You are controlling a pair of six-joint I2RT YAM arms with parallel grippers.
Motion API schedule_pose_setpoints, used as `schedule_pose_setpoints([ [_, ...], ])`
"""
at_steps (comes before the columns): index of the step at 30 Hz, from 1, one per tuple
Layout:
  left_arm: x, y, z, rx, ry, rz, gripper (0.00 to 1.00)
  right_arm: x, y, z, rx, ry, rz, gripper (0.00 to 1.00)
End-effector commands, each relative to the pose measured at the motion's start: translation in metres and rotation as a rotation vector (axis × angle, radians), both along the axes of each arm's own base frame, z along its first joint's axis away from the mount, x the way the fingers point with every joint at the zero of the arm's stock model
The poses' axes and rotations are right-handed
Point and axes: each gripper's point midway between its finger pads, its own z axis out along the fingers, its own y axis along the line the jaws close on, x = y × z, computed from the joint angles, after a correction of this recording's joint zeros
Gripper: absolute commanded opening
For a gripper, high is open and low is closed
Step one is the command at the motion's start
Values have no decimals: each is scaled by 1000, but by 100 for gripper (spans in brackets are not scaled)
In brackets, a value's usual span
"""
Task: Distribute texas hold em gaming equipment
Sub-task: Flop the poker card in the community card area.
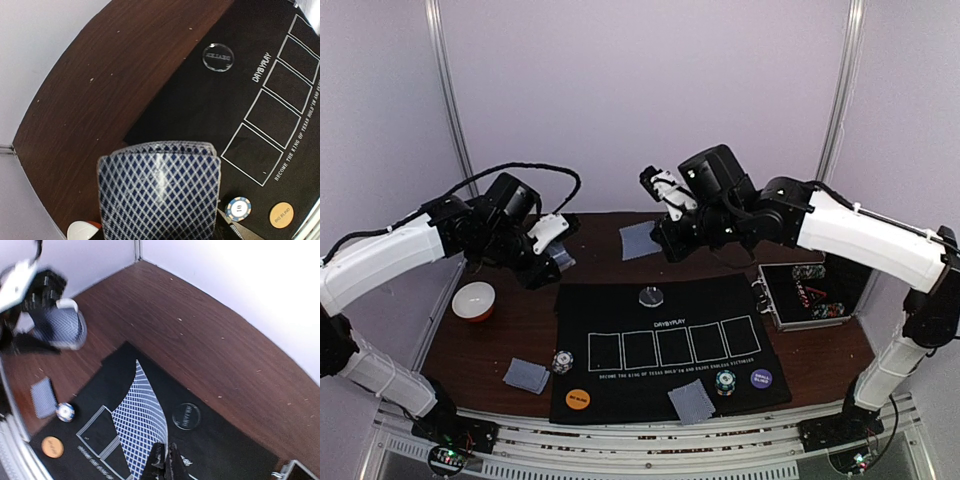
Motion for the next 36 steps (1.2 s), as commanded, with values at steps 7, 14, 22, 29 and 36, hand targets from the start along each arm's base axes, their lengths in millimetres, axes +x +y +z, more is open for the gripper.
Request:
schedule_pose_setpoints([
  [7,39,35,10,-74,-55,219,45,-27,64,-126,-844,-513,234,0],
  [14,35,41,10,-76,-61,216,45,-26,97,-147,-939,-635,260,0],
  [22,36,41,10,-78,-67,206,46,-38,95,-197,-1135,-667,364,0],
  [29,35,40,10,-83,-64,198,46,-74,106,-239,-1089,-499,562,0],
  [36,35,39,10,-84,-65,192,45,-93,107,-254,-1030,-371,635,0],
])
